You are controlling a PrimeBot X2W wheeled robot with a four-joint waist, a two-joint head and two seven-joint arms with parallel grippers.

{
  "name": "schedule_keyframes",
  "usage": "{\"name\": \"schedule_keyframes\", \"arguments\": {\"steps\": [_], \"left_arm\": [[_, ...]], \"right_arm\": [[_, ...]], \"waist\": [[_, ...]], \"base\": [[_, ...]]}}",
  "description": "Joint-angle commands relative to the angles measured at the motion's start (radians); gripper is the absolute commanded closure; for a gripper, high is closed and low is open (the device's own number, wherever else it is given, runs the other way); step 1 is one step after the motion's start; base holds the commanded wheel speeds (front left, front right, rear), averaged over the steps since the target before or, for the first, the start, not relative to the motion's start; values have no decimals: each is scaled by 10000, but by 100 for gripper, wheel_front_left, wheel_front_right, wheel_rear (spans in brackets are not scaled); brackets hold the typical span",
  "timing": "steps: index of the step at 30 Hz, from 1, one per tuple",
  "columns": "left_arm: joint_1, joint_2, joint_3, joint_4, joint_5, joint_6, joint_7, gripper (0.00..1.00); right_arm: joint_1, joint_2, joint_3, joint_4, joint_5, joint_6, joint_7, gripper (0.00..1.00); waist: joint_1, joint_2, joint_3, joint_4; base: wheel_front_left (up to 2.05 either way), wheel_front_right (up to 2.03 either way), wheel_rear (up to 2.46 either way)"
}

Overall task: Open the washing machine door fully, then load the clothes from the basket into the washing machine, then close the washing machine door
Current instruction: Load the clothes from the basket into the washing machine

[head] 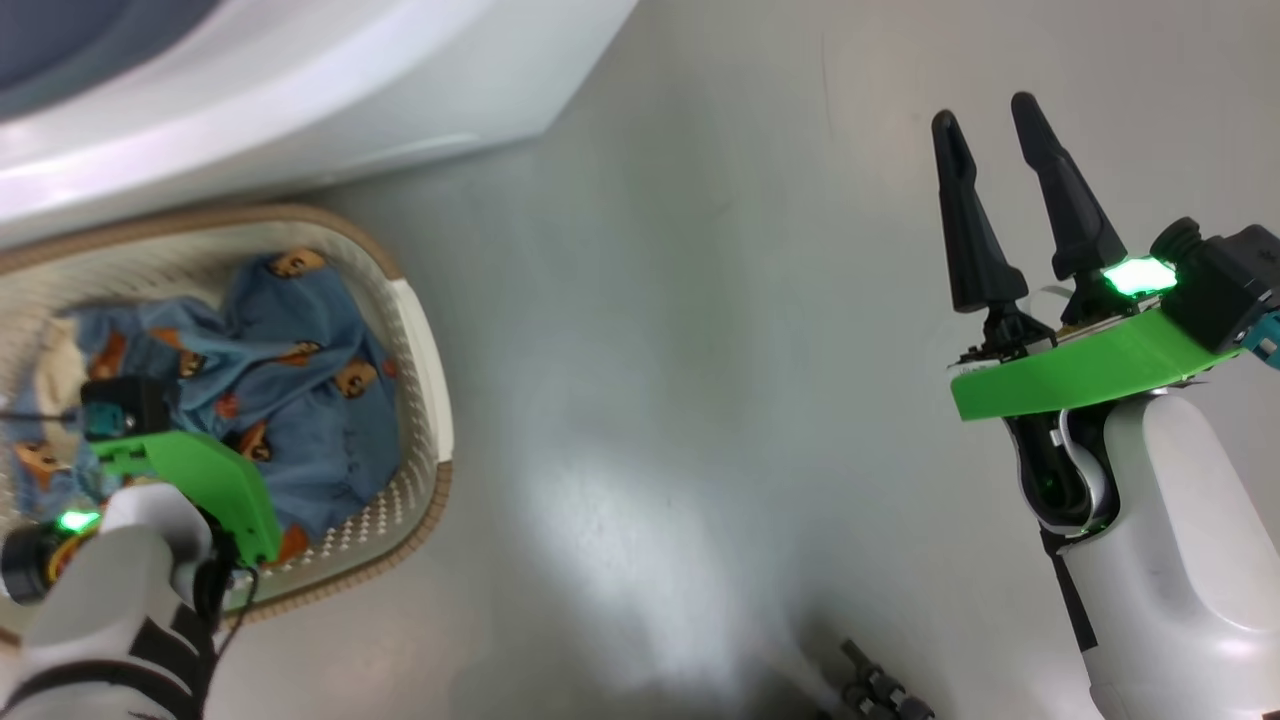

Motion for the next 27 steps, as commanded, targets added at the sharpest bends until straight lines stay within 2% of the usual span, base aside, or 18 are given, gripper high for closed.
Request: {"name": "schedule_keyframes", "arguments": {"steps": [1, 9, 15, 27], "left_arm": [[447, 215, 245, -109, -163, -78, -294, 100], [1072, -134, 331, -324, -633, -319, -1393, 100], [1650, -472, 267, -1028, -1315, -359, -1777, 100], [3147, -200, -435, -3725, -2539, -363, -2089, 100]], "right_arm": [[412, -102, 204, -139, 72, 16, -118, 0], [910, -283, 210, 120, 84, 16, -118, 0], [1458, -435, 150, 308, 105, 16, -118, 0], [2450, -597, -17, 540, 121, 16, -118, 0]], "waist": [[0, -1, -797, 303], [0, -1, -2242, 737], [0, -1, -3422, 1126], [0, -1, -5172, 1598]], "base": [[0, 0, 0], [0, 0, 0], [0, 0, 0], [0, 0, 0]]}}
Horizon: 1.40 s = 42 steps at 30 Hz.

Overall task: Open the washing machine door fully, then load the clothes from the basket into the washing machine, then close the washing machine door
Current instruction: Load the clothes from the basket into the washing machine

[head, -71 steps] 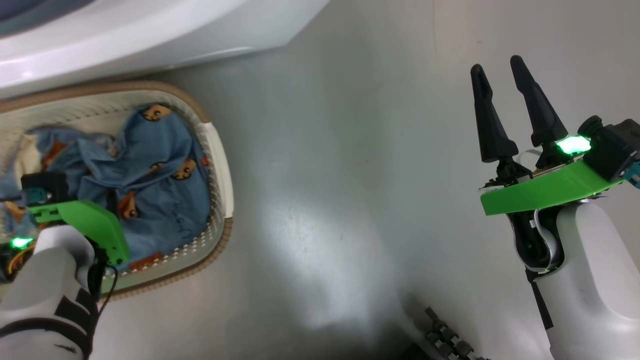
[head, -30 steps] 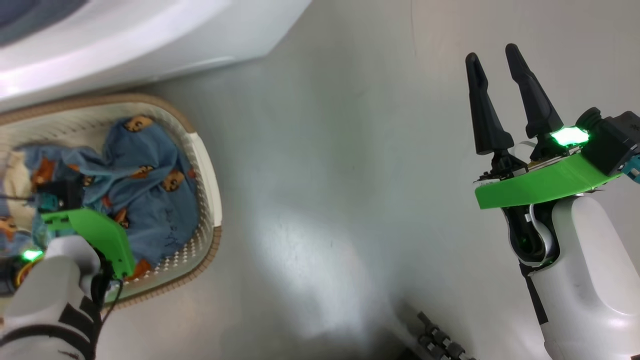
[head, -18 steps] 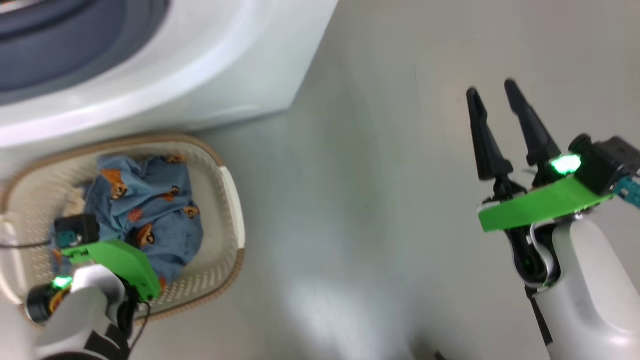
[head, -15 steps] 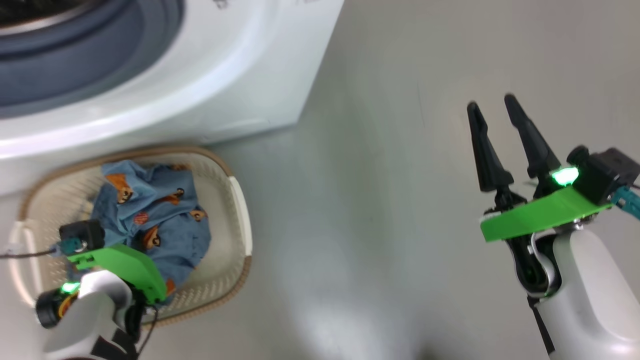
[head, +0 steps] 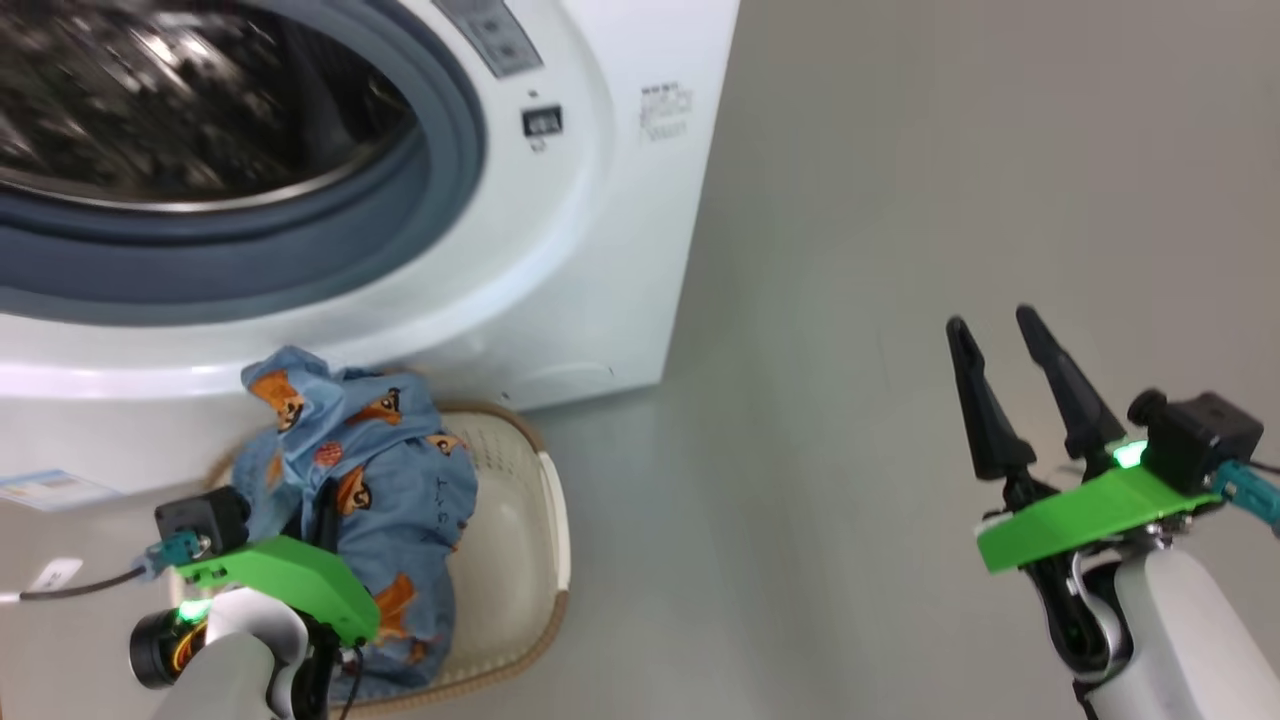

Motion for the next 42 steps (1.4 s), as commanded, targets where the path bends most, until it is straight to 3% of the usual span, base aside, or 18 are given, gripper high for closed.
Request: {"name": "schedule_keyframes", "arguments": {"steps": [1, 9, 21, 33, 42], "left_arm": [[226, 407, 223, -549, -161, -23, -188, 100], [1173, 606, 697, -3010, -22, 44, -220, 100], [2784, 158, 1559, -6579, 854, 562, -222, 100], [2620, 261, 1601, -7282, 1187, 702, -208, 100], [467, 580, 1668, -6815, 1492, 860, 71, 100]], "right_arm": [[282, -103, 103, -185, 123, 16, -118, 0], [759, -159, 10, -151, 148, 16, -118, 0], [1290, -310, -165, -162, 203, 16, -118, 0], [1254, -376, -97, -214, 189, 16, -118, 0], [1030, -418, 85, -248, 224, 16, -118, 0]], "waist": [[0, 0, -884, 457], [0, 0, -1621, 585], [0, 0, -2274, 726], [0, 0, -2133, 695], [0, 0, -1559, 592]], "base": [[0, 0, 0], [0, 0, 0], [0, 0, 0], [0, 0, 0], [0, 0, 0]]}}
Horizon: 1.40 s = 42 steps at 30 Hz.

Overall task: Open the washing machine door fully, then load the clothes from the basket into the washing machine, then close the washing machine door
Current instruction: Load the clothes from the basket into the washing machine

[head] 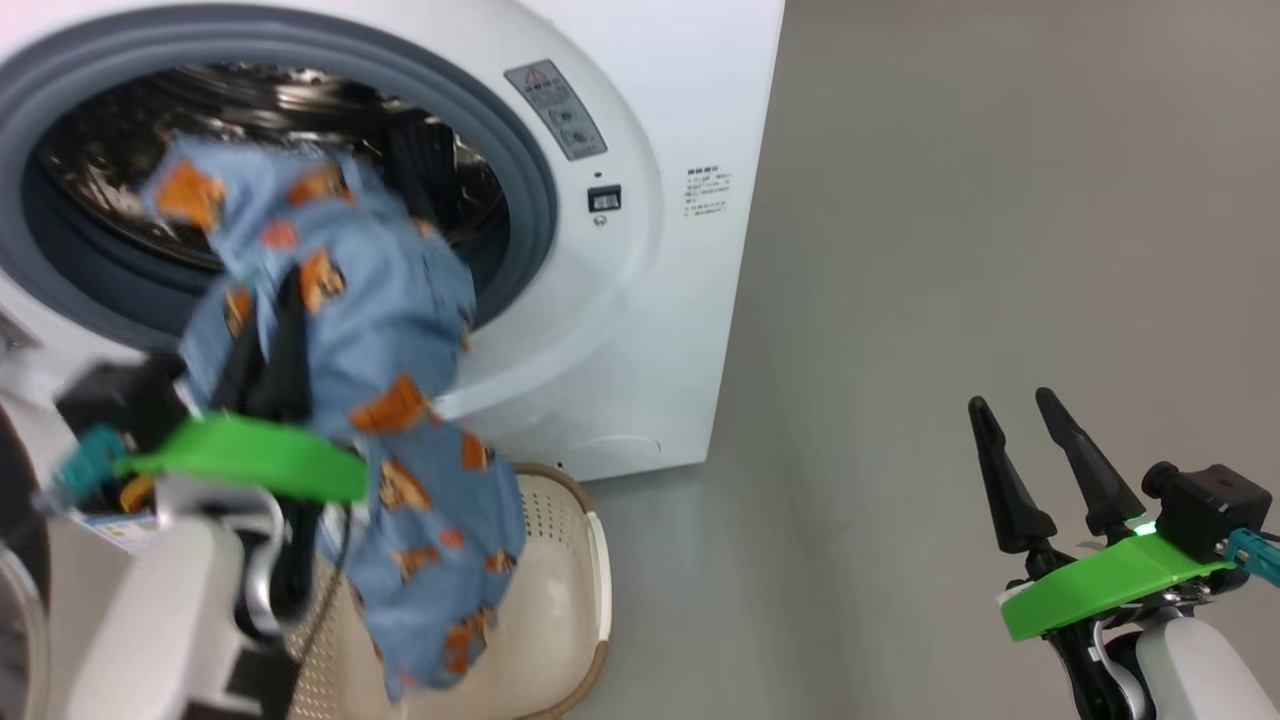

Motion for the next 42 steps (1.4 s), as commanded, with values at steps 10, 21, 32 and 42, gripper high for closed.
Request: {"name": "schedule_keyframes", "arguments": {"steps": [10, 21, 32, 42], "left_arm": [[-3220, 551, 483, 2486, 171, 52, 191, 100], [-6047, 926, 696, 5237, 603, -98, -277, 100], [-7513, 1789, 1040, 5646, 1494, 127, -311, 100], [-7897, 1904, 2254, 2707, 2711, 526, -313, 100]], "right_arm": [[-813, -58, 410, -410, 95, 16, -118, 0], [-1573, 320, 767, -572, 197, 16, -118, 0], [-1962, 728, 918, -664, 293, 16, -118, 0], [-2160, 956, 941, -727, 329, 16, -118, 0]], "waist": [[0, -1, 1825, -718], [0, -1, 3751, -1671], [0, -1, 4979, -2641], [0, -1, 5514, -2854]], "base": [[0, 0, 0], [0, 0, 0], [0, 0, 0], [0, 0, 0]]}}
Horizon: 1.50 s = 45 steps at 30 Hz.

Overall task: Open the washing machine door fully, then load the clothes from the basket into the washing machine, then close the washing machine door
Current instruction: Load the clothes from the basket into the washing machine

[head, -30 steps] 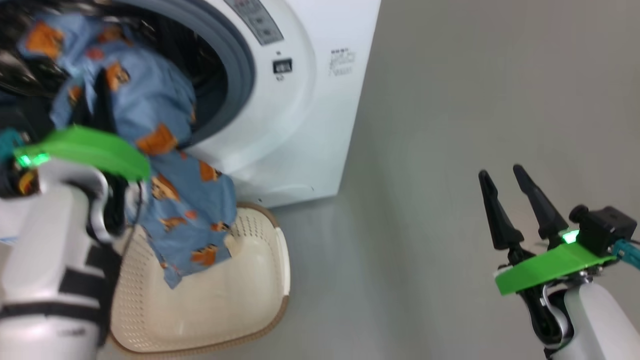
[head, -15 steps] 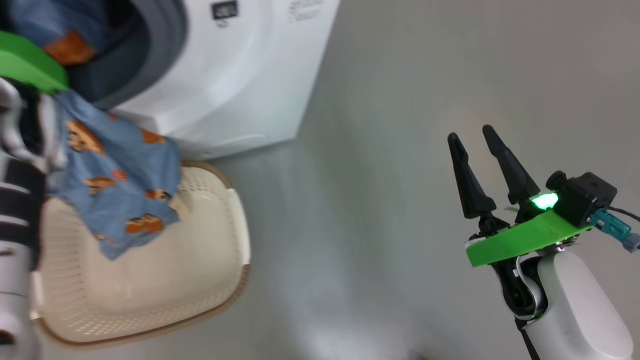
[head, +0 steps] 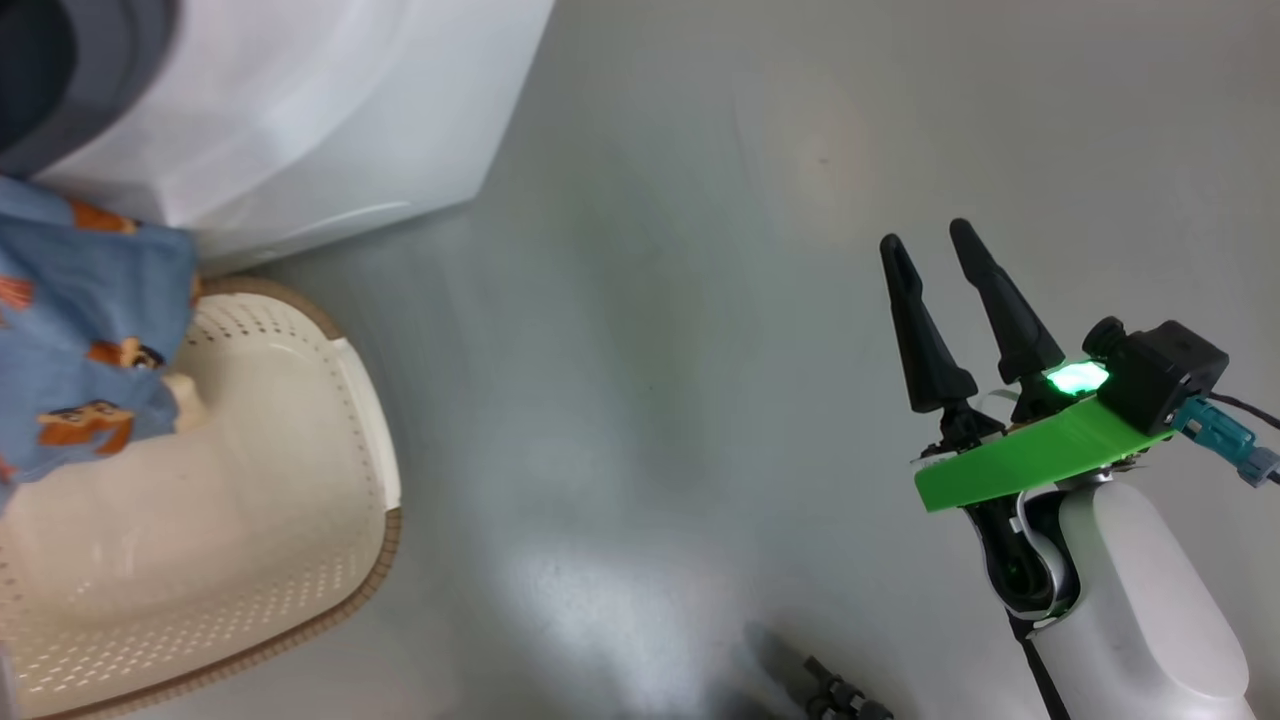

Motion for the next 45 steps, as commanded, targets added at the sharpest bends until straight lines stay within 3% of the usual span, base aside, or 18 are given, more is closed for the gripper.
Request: {"name": "schedule_keyframes", "arguments": {"steps": [1, 8, 9, 10, 11, 18, 28, 35, 45], "left_arm": [[1, 337, 300, -354, 212, 76, -58, 100], [346, 150, 509, 891, 620, -62, -58, 100], [340, 121, 544, 1180, 617, -64, -58, 71], [308, 90, 584, 1427, 603, -65, -58, 9], [272, 110, 577, 1626, 656, -79, -58, 0], [220, 80, 560, 2629, 843, -75, -58, 0], [591, -96, 677, 2708, 882, -216, -58, 0], [1548, -366, 639, 1982, 999, -388, -59, 0], [3503, -625, 970, -100, 822, -612, -59, 0]], "right_arm": [[98, 8, 129, -227, 51, 16, -118, 0], [38, 16, 283, -92, 39, 16, -118, 0], [24, 14, 308, -75, 40, 16, -118, 0], [13, 10, 320, -66, 42, 16, -118, 0], [3, 8, 328, -57, 43, 16, -118, 0], [22, -30, 338, -7, 59, 16, -118, 0], [2, -86, 358, -17, 27, 16, -118, 0], [87, -222, 135, -13, -88, 16, -118, 0], [100, -206, -24, -116, -176, 16, -118, 0]], "waist": [[0, -1, 213, -170], [0, -1, 67, -34], [0, -1, 43, -20], [0, -1, 24, -4], [0, -1, 4, 7], [0, -1, -252, 78], [0, -1, -622, 308], [0, -1, -997, 638], [0, -1, -1206, 1061]], "base": [[0, 0, 0], [0, 0, 0], [0, 0, 0], [0, 0, 0], [0, 0, 0], [0, 0, 0], [0, 0, 0], [0, 0, 0], [0, 0, 0]]}}
